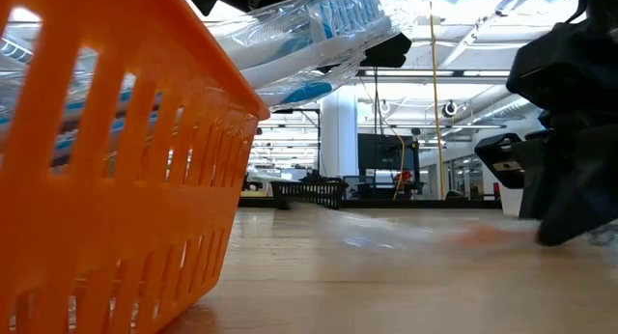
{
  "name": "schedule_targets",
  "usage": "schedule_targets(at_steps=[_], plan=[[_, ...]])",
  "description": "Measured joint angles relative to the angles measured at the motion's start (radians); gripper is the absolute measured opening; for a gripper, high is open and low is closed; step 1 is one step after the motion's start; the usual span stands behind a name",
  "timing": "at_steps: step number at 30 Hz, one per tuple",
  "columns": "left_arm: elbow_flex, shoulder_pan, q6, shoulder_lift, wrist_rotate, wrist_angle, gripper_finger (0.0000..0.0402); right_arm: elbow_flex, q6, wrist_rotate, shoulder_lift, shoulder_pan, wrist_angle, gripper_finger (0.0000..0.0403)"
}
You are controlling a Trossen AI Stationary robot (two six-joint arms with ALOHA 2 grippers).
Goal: Pick & Place Toothbrushes
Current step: Put the orange toothbrush into the transparent black bin
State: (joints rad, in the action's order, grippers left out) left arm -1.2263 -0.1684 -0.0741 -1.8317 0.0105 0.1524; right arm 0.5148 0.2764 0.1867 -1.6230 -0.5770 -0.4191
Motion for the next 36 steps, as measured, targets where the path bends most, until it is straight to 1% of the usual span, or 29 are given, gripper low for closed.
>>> schedule_targets(at_steps=[1, 2, 3, 12, 16, 19, 21, 26, 29, 36], plan=[[0.0, 0.0, -0.001, 0.0, 0.0, 0.0, 0.0157, 0.0, -0.001, 0.002, 0.0, 0.0, 0.0, 0.0034], [0.0, 0.0, -0.001, 0.0, 0.0, 0.0, 0.0157, 0.0, -0.002, 0.003, 0.0, 0.0, 0.001, 0.0021], [0.0, 0.0, -0.001, 0.0, 0.0, 0.0, 0.0157, 0.0, -0.002, 0.003, 0.0, 0.0, 0.001, 0.0016], [0.0, 0.0, -0.001, 0.0, 0.0, 0.001, 0.0157, -0.002, 0.01, -0.005, 0.021, 0.009, 0.024, 0.0016], [0.0, 0.001, 0.0, 0.0, 0.0, 0.001, 0.0157, -0.005, 0.005, 0.025, 0.095, 0.013, 0.123, 0.0016], [0.0, 0.002, 0.0, 0.0, 0.0, 0.009, 0.0157, -0.004, 0.01, 0.1, 0.167, 0.013, 0.206, 0.0016], [0.0, 0.003, 0.0, 0.0, 0.0, 0.011, 0.0157, -0.004, 0.01, 0.132, 0.214, 0.013, 0.251, 0.0016], [0.0, 0.004, 0.0, 0.0, 0.0, 0.026, 0.0157, -0.004, 0.006, 0.161, 0.328, 0.013, 0.317, 0.0016], [0.0, 0.005, 0.0, 0.0, 0.0, 0.033, 0.0157, -0.003, -0.002, 0.203, 0.387, 0.013, 0.355, 0.0016], [0.0, 0.005, 0.0, 0.0, 0.0, 0.033, 0.0157, -0.003, -0.019, 0.26, 0.483, 0.015, 0.423, 0.0016]])
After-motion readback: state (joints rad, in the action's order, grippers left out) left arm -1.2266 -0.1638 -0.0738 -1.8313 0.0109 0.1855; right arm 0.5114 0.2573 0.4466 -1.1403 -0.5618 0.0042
